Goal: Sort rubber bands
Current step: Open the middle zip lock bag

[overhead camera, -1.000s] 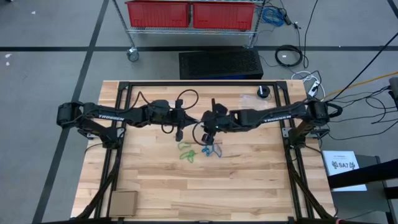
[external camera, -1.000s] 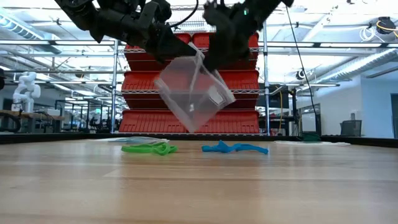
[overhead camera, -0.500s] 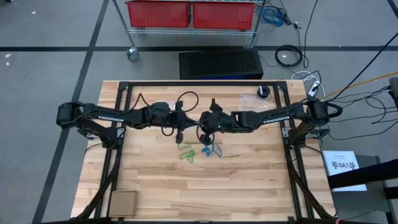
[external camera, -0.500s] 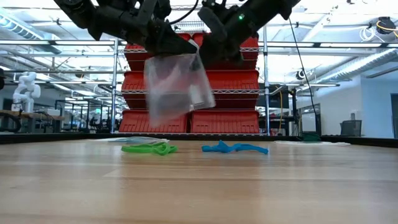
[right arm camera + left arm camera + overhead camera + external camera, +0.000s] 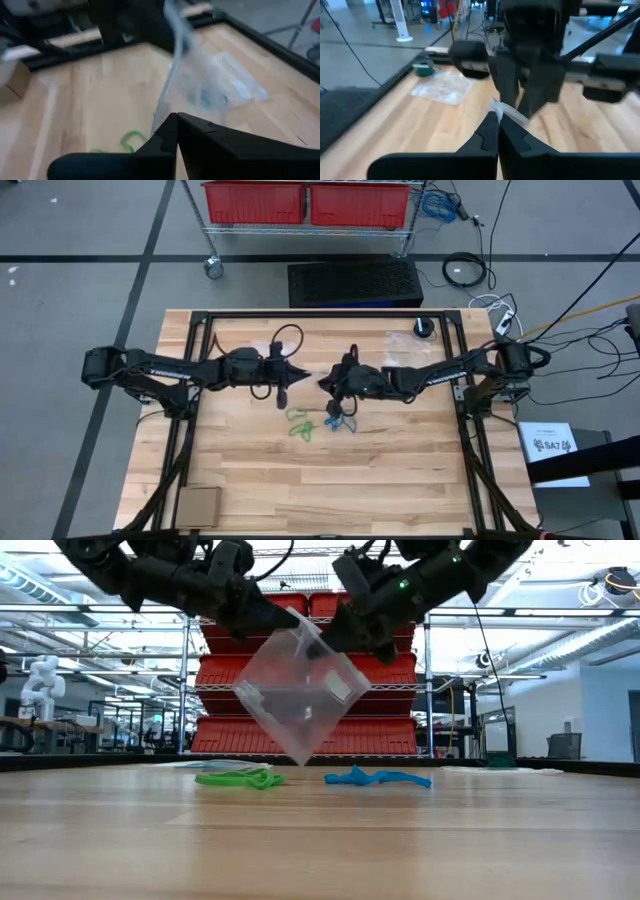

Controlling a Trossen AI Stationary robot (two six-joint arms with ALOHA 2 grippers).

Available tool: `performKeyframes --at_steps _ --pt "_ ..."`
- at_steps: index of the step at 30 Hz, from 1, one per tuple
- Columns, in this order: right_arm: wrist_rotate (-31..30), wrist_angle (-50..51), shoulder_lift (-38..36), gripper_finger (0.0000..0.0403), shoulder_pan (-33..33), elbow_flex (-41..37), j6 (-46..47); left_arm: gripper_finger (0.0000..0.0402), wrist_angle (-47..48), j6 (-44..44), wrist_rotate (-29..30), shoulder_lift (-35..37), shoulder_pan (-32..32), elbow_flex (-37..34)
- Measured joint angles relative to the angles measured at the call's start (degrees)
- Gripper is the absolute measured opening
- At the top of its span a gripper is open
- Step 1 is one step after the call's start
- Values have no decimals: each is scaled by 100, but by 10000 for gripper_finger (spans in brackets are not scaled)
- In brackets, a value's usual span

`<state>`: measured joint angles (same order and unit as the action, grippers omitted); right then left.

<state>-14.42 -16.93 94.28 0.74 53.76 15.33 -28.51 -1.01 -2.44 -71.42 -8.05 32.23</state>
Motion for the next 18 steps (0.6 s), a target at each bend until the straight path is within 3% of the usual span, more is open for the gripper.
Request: performKeyframes --at_steps 5,14,18 --pt "-19 -381 165 18 -31 -33 -173 0 -243 -62 -7 -117 87 -49" --pt "109 -600 193 173 -44 -31 -228 0 -371 38 99 -149 138 -46" --pt "236 -90 -113 218 -37 -31 -207 0 -149 139 210 -153 94 -46"
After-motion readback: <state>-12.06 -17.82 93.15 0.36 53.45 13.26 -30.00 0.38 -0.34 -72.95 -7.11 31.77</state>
